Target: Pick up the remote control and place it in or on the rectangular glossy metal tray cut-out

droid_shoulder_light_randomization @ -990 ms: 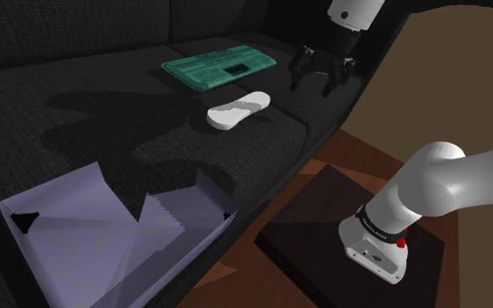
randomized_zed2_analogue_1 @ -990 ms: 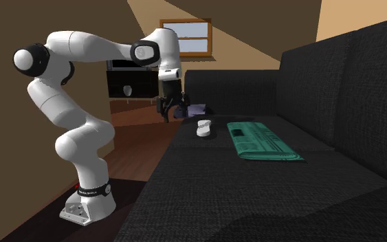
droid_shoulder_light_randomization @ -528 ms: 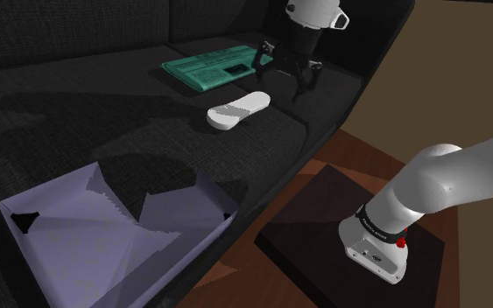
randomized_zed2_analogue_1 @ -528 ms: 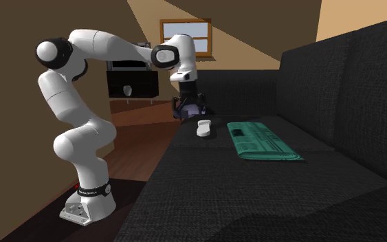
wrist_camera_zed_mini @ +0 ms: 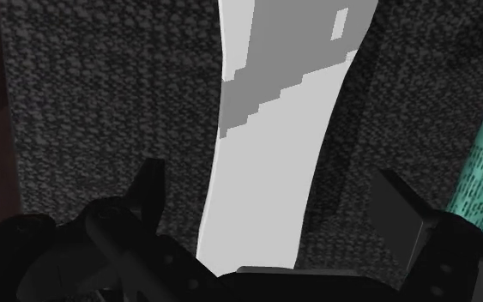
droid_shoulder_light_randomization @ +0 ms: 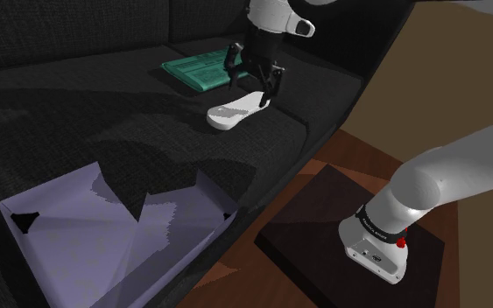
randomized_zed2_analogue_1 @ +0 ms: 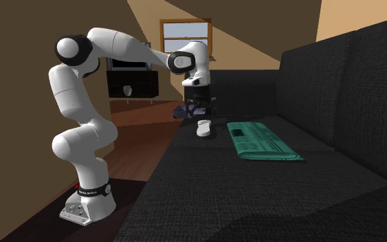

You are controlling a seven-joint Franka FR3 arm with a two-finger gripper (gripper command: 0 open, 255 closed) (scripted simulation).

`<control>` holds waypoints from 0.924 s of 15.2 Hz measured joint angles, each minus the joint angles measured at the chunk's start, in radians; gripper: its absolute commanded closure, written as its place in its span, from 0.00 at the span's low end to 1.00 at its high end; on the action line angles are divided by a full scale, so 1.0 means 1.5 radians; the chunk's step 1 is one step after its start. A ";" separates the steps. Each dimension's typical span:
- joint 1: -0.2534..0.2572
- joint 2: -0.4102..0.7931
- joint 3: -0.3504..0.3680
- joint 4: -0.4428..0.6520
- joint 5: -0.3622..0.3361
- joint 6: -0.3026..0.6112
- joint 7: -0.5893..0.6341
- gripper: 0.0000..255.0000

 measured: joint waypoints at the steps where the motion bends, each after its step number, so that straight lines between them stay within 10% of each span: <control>1: 0.000 0.003 0.003 -0.006 0.000 0.009 0.003 0.00; 11: -0.002 0.015 0.013 -0.035 -0.002 0.050 0.008 0.00; 12: -0.002 0.015 0.013 -0.035 -0.002 0.050 0.008 1.00; 14: -0.002 0.015 0.013 -0.035 -0.002 0.050 0.008 1.00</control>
